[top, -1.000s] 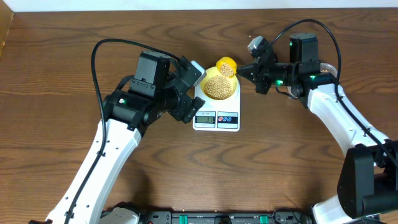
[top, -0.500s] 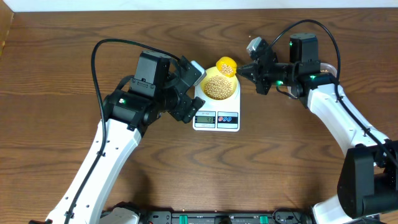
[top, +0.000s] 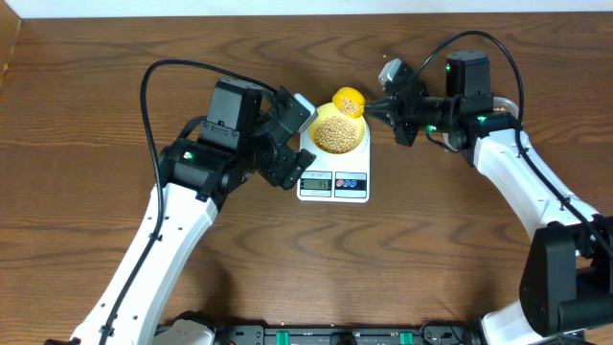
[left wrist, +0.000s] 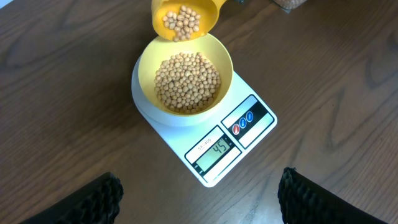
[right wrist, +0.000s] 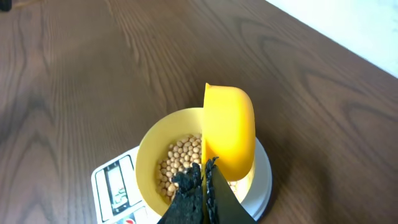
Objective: Scoop item into bowl and weigh 50g on scale
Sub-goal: 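Tip the scoop with the right gripper to pour soybeans into the bowl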
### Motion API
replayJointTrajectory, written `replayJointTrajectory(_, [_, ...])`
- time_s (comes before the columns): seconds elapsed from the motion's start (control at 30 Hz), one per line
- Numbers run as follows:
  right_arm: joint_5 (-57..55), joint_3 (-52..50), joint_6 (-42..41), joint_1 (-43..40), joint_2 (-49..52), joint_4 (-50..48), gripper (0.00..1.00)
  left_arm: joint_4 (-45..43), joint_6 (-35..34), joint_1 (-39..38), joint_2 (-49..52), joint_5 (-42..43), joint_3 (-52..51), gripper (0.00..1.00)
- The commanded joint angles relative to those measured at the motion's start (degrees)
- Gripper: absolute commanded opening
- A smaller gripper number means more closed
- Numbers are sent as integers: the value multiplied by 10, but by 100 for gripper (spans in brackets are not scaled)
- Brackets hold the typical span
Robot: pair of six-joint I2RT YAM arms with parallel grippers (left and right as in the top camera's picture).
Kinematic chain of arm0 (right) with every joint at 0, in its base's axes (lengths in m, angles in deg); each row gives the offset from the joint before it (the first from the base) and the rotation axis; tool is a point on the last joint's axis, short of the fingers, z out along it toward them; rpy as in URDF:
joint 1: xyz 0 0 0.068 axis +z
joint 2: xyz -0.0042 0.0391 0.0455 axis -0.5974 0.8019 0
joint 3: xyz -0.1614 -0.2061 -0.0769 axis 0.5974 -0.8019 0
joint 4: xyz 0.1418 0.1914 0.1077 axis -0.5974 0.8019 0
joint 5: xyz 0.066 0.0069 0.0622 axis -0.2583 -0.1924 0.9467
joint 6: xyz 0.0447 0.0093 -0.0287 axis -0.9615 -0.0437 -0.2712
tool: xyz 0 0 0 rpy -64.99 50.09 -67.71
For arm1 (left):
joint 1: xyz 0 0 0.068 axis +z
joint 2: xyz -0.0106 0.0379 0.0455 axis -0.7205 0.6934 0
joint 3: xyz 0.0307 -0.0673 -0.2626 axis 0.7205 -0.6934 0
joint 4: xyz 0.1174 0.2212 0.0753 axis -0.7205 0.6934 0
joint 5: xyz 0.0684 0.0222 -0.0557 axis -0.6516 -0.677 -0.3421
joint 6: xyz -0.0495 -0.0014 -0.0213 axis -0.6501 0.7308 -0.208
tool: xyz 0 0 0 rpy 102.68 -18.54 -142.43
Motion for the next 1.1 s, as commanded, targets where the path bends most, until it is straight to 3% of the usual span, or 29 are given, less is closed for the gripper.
replayJointTrajectory(0.0, [4, -2, 43, 5, 5, -2, 1, 0, -5, 3, -1, 7, -4, 82])
replayJointTrajectory(1.07, [4, -2, 59, 5, 5, -3, 1, 0, -5, 3, -1, 7, -4, 82])
